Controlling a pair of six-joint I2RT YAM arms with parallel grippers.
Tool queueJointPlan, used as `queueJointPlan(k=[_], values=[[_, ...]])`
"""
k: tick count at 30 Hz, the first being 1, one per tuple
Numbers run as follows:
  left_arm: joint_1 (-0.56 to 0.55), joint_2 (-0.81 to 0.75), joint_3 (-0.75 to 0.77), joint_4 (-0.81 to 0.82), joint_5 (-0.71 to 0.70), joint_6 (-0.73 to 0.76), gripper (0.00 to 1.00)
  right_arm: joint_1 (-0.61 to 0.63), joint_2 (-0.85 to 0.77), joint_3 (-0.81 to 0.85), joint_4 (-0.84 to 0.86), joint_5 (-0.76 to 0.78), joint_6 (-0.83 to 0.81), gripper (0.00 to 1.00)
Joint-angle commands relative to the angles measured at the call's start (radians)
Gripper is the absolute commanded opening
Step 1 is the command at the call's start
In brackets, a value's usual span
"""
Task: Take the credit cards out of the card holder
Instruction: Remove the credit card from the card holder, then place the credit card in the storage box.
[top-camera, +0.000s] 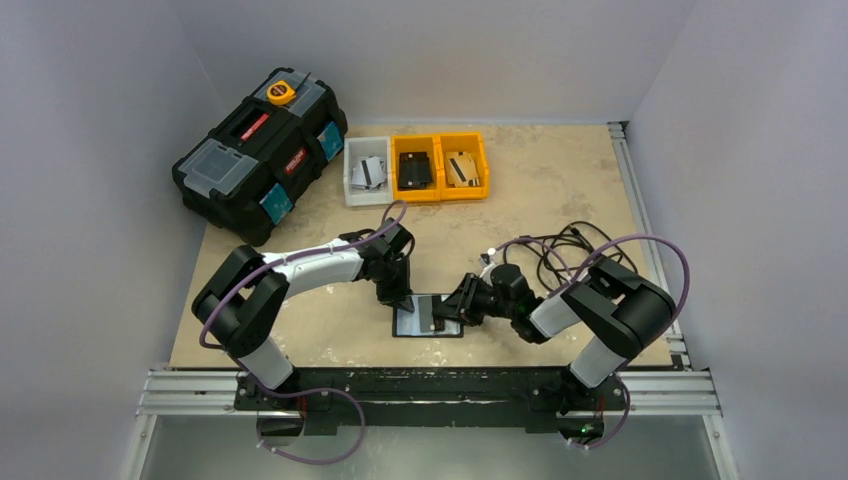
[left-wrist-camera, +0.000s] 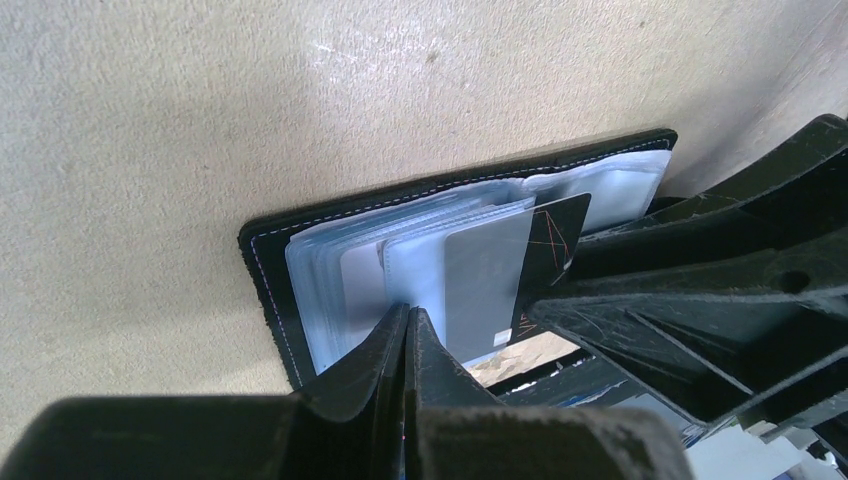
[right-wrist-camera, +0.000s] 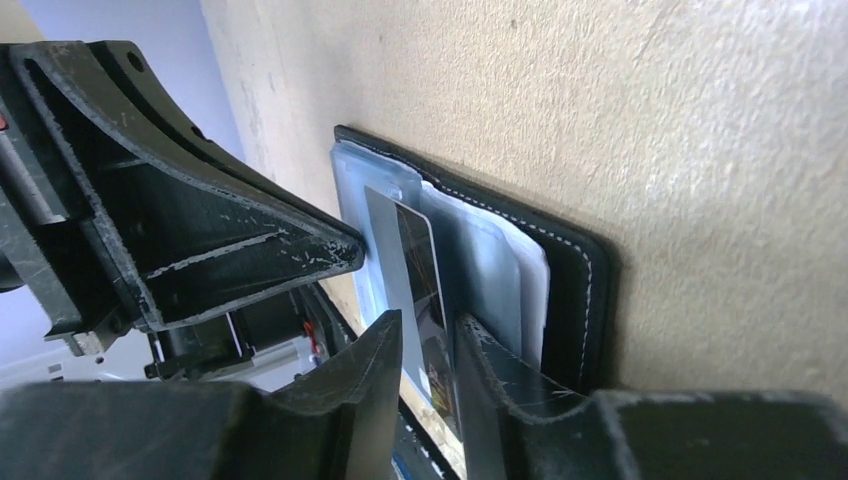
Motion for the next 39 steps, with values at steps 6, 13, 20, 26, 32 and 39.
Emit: queueJointPlan(k=[6, 13, 20, 26, 32, 39], values=[[0.015, 0.027, -0.039, -0.088, -0.103, 0.027, 0.00, -0.006, 0.028, 0.012, -0.027, 0.003, -0.041, 0.03], [0.016, 0.025, -0.044, -0.089, -0.107, 0.026, 0.00, -0.051, -0.114, -0.033, -0.166, 0.052, -0.085, 0.00], [0.016, 0.025, -0.035, -0.085, -0.103, 0.025, 0.00, -0.059, -0.250, -0.025, -0.322, 0.088, -0.133, 0.00], [0.014, 0.005, -0.010, -0.083, -0.094, 0.035, 0.00, -0.060, -0.302, 0.009, -0.379, 0.081, -0.151, 0.00], [0.013, -0.076, 0.060, -0.110, -0.085, 0.053, 0.01, -0.059, -0.346, 0.070, -0.426, 0.053, -0.157, 0.00], [0.016, -0.227, 0.124, -0.229, -0.183, 0.076, 0.49, -0.064, -0.419, 0.177, -0.546, 0.062, -0.189, 0.00]])
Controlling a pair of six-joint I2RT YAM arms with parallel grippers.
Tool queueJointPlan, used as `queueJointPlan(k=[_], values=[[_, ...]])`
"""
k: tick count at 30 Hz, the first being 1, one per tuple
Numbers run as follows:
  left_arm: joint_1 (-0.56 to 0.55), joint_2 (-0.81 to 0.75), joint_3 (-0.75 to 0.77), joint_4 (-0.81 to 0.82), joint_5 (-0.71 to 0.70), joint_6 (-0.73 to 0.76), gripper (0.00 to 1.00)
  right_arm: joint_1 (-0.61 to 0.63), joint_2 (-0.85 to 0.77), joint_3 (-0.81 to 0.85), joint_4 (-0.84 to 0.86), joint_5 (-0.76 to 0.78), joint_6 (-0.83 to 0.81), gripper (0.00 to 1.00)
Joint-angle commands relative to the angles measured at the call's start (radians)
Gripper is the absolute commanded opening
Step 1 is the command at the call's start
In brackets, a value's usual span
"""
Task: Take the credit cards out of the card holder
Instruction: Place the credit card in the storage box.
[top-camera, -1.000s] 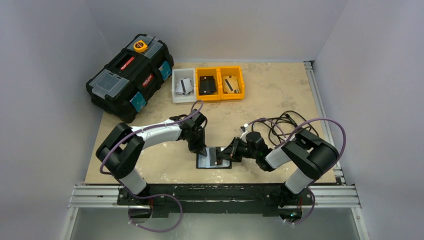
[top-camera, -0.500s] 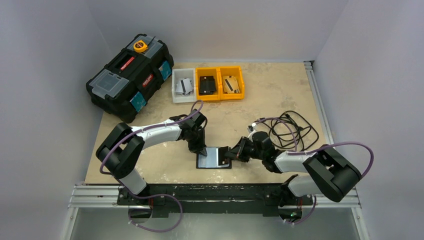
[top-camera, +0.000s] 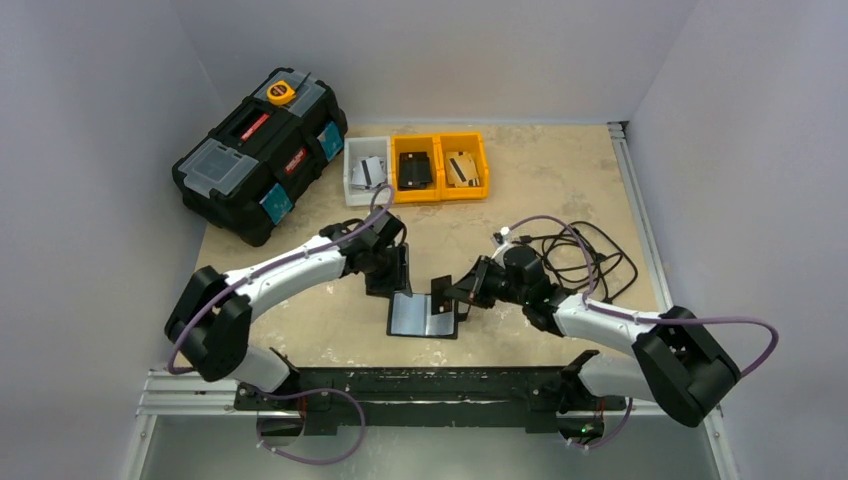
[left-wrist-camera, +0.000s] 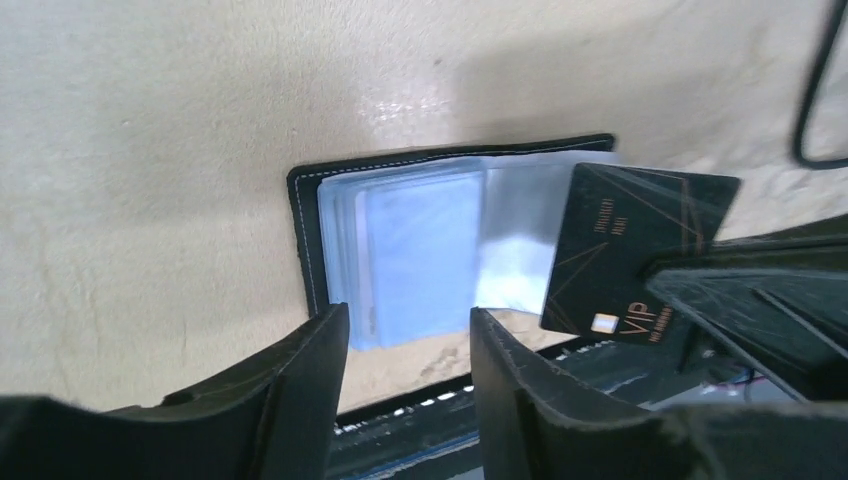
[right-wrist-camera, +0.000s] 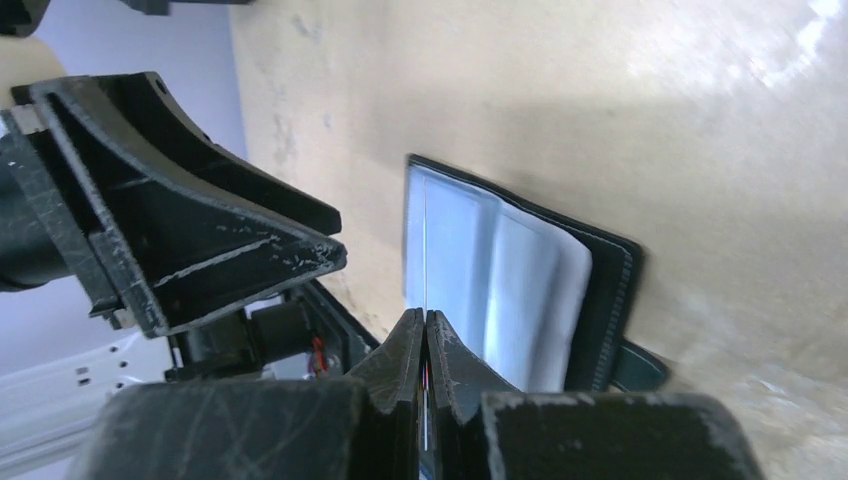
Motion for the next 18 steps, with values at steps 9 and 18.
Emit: queueJointPlan(k=[9, 18], values=[[0.062, -0.265, 0.061, -0.220, -0.216, 0.059, 0.94, -0.103, 0.119, 0.364, -0.151, -0.023, -0.145, 0.00], [0.079, -0.401, -0.011, -0.274, -0.221, 0.057, 0.94, -0.241, 0.514, 0.889, -0.263, -0.041, -0.282, 0.00]])
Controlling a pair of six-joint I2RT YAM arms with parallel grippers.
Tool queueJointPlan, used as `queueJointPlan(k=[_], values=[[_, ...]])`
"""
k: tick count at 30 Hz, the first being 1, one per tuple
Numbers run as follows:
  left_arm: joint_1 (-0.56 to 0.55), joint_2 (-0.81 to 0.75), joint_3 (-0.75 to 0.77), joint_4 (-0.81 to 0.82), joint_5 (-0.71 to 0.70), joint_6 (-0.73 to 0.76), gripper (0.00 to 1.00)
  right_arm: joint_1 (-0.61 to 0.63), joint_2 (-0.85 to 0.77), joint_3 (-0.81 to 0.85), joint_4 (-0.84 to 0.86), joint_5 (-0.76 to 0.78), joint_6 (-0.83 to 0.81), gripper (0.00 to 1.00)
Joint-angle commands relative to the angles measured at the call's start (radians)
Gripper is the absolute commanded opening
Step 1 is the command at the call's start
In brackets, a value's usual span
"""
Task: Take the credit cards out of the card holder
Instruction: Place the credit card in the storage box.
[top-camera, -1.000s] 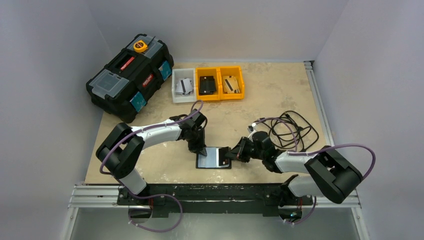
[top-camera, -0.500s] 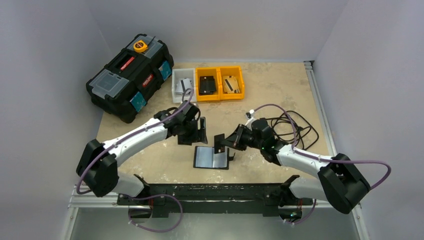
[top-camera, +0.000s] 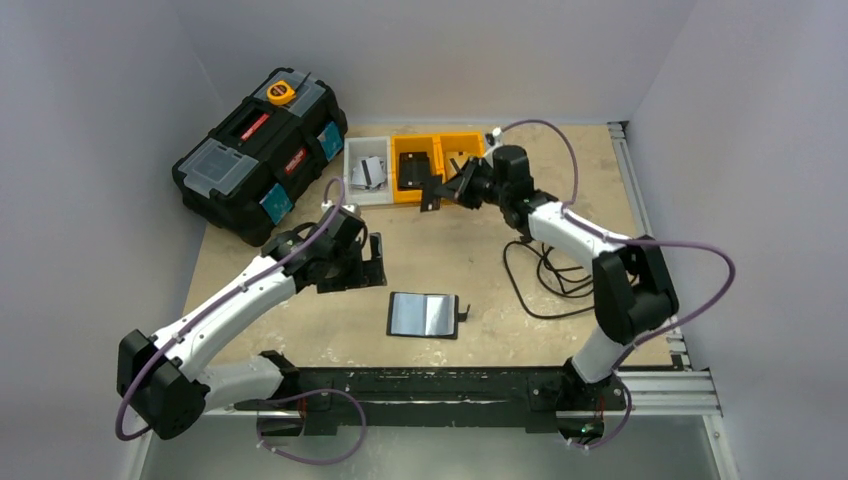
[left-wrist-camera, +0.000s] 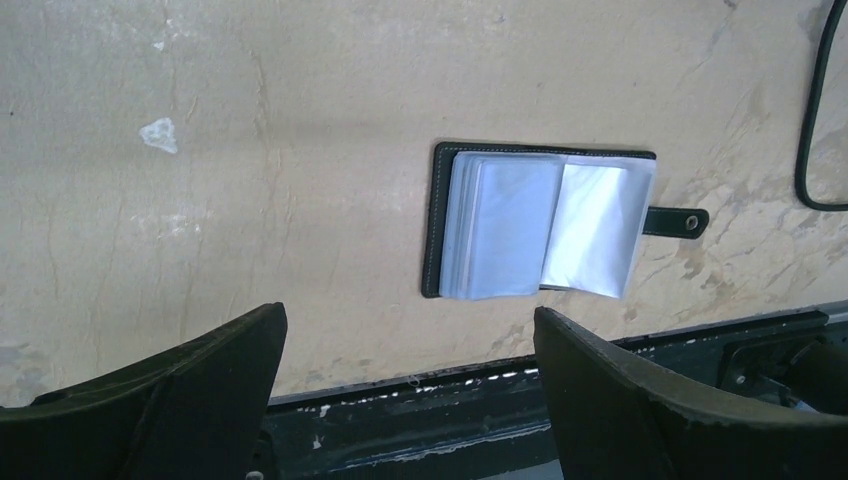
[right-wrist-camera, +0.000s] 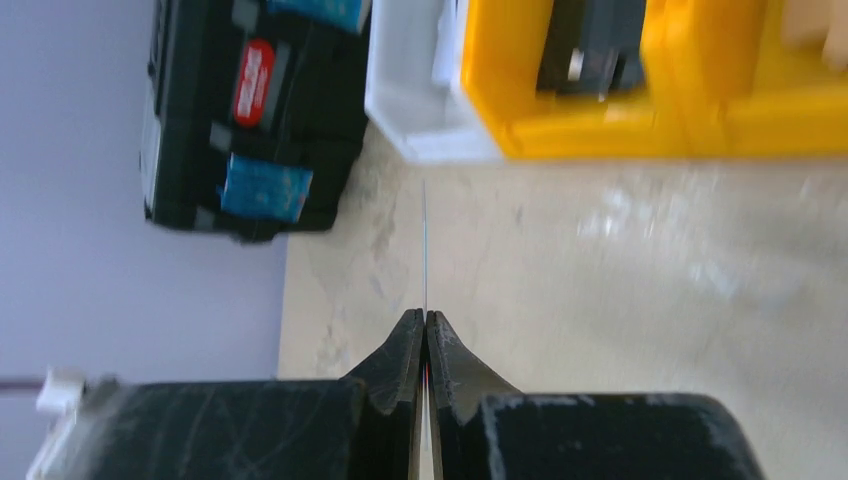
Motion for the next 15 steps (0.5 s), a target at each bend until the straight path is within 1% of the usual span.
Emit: queueJointPlan(k=[1, 8, 12, 15], values=[[0.008, -0.069, -0.034, -0.048, -0.021, 0.009, 0.94, -0.052, 0.183, 0.257, -0.067, -0.012, -0.101, 0.00], [0.008, -0.139, -0.053, -0.091, -0.034, 0.008, 0.95, -0.059, 0.489, 0.659, -0.190, -0.002, -0.137, 0.00], [0.008, -0.158, -0.051, -0.101, -0.033, 0.008, 0.95, -0.059, 0.628, 0.825, -0.259, 0.003, -0.151, 0.00], [0.008, -0.161, -0.048, -0.106, -0.032, 0.010, 0.95, -0.059, 0.706, 0.920, -0.304, 0.017, -0.165, 0.00]])
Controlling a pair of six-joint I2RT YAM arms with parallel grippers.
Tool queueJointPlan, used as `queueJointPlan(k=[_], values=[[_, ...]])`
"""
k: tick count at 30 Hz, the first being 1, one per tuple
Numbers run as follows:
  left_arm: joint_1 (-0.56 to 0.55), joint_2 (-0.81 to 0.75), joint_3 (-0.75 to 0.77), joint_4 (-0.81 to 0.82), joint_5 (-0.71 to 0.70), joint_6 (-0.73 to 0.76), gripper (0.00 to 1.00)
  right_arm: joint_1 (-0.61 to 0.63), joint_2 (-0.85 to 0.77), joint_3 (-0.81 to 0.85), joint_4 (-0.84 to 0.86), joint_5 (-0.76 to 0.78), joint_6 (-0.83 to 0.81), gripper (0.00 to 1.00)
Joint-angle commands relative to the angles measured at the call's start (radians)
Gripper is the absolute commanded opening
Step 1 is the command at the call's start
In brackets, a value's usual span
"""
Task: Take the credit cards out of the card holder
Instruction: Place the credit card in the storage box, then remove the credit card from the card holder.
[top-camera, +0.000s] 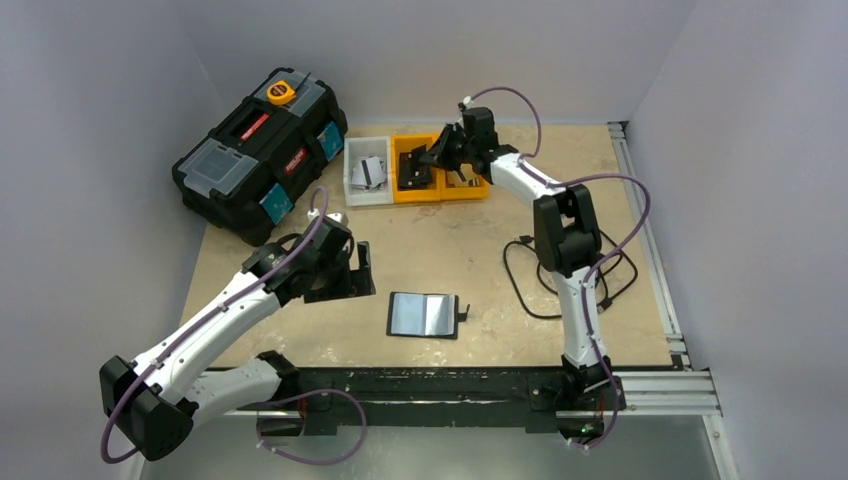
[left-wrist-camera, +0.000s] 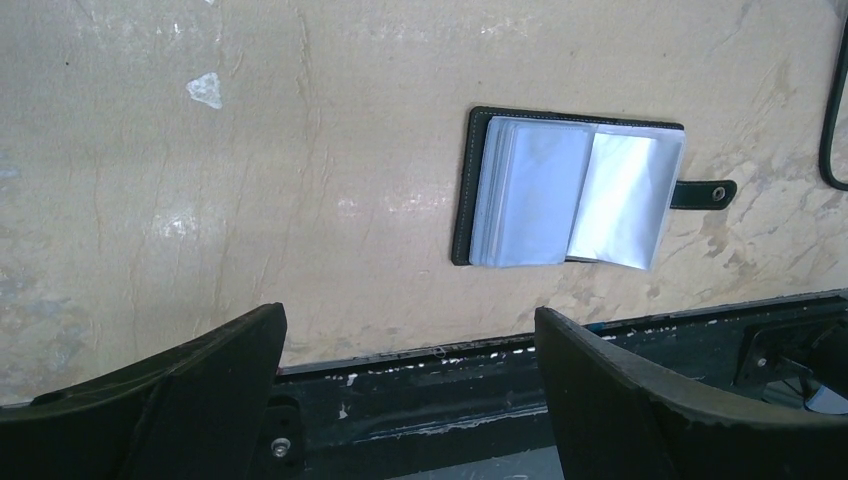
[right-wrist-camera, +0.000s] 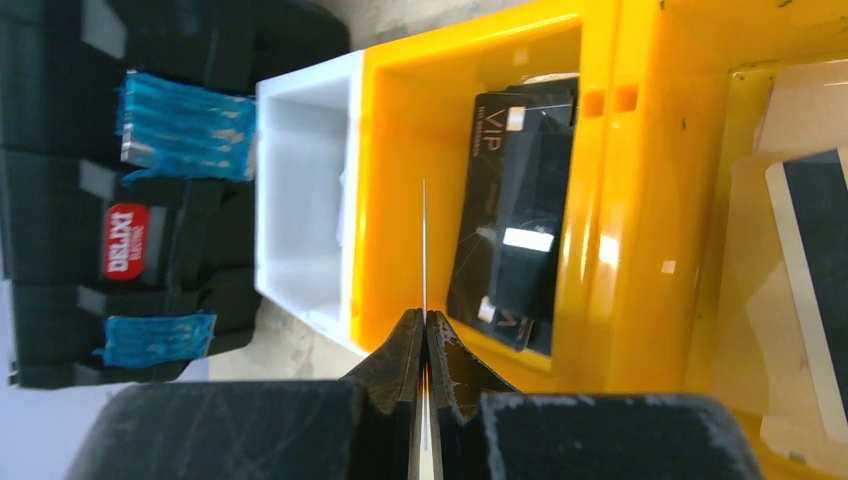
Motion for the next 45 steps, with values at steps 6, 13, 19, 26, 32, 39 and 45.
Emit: queueJointPlan(k=[6, 13, 19, 26, 32, 39, 45], values=[[0.005, -0.019, -0.002, -0.007, -0.006, 0.009, 0.95, 0.004, 0.131, 0.243, -0.162, 0.033, -0.065, 0.03], [0.005, -0.017, -0.006, 0.003, 0.005, 0.006, 0.95, 0.006, 0.118, 0.252, -0.183, 0.051, -0.070, 0.29], [0.005, -0.020, -0.007, 0.004, 0.004, 0.006, 0.95, 0.019, 0.056, 0.277, -0.276, 0.121, -0.101, 0.47], [0.006, -0.017, -0.014, 0.025, 0.004, 0.005, 0.96, 0.068, -0.181, 0.037, -0.313, 0.208, -0.133, 0.61], [0.014, 0.018, -0.017, 0.065, 0.028, 0.005, 0.96, 0.143, -0.444, -0.276, -0.280, 0.249, -0.125, 0.73], [0.028, 0.060, -0.004, 0.093, 0.038, 0.009, 0.96, 0.288, -0.693, -0.610, -0.241, 0.306, -0.052, 0.73], [0.039, 0.079, 0.001, 0.103, 0.048, 0.009, 0.96, 0.422, -0.821, -0.799, -0.229, 0.363, 0.035, 0.73]])
